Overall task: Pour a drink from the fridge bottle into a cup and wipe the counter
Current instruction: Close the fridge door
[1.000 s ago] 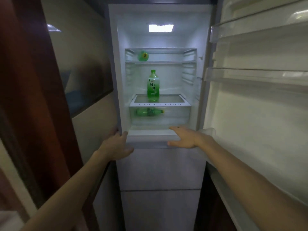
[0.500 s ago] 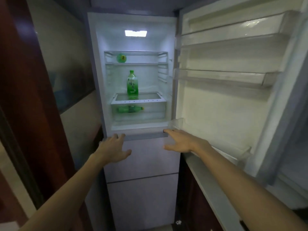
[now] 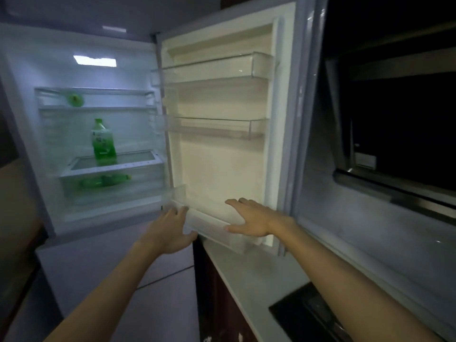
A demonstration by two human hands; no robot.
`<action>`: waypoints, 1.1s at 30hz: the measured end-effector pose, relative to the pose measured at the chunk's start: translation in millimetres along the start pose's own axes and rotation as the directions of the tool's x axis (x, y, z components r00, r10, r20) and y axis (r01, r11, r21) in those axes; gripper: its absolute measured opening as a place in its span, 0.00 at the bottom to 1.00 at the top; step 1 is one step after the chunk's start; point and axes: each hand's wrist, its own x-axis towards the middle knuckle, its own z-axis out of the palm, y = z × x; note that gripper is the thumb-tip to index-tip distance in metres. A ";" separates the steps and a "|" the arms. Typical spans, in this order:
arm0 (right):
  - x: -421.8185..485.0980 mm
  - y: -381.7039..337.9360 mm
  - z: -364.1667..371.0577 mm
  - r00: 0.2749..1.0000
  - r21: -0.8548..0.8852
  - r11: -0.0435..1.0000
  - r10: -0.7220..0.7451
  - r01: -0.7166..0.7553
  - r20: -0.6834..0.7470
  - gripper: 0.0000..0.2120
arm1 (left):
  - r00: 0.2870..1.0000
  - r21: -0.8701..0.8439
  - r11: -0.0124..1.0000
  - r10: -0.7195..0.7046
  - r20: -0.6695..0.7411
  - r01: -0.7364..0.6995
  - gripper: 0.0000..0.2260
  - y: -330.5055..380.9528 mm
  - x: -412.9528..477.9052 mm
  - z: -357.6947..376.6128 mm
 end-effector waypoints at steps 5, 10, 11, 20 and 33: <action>-49.2 55.3 -14.6 0.990 0.031 0.991 0.135 -0.134 -0.036 0.38 | 0.988 0.001 0.989 0.149 -0.030 -0.149 0.32 83.6 24.9 17.4; -82.2 104.4 -33.8 0.970 0.062 0.971 0.233 -0.230 -0.067 0.40 | 0.964 -0.016 0.964 0.263 -0.046 -0.264 0.31 149.0 42.8 26.8; -86.6 111.7 -38.8 0.966 0.061 0.968 0.247 -0.242 -0.082 0.40 | 0.957 -0.024 0.958 0.284 -0.055 -0.285 0.32 159.1 46.0 27.2; -82.2 158.1 -87.1 0.935 0.127 0.968 0.245 -0.218 -0.258 0.43 | 0.893 -0.103 0.904 0.383 -0.236 -0.415 0.39 218.9 77.5 13.0; -30.4 157.7 -121.8 0.900 0.384 0.923 0.177 -0.012 -0.397 0.52 | 0.885 -0.164 0.903 0.329 -0.329 -0.396 0.42 232.0 89.0 10.3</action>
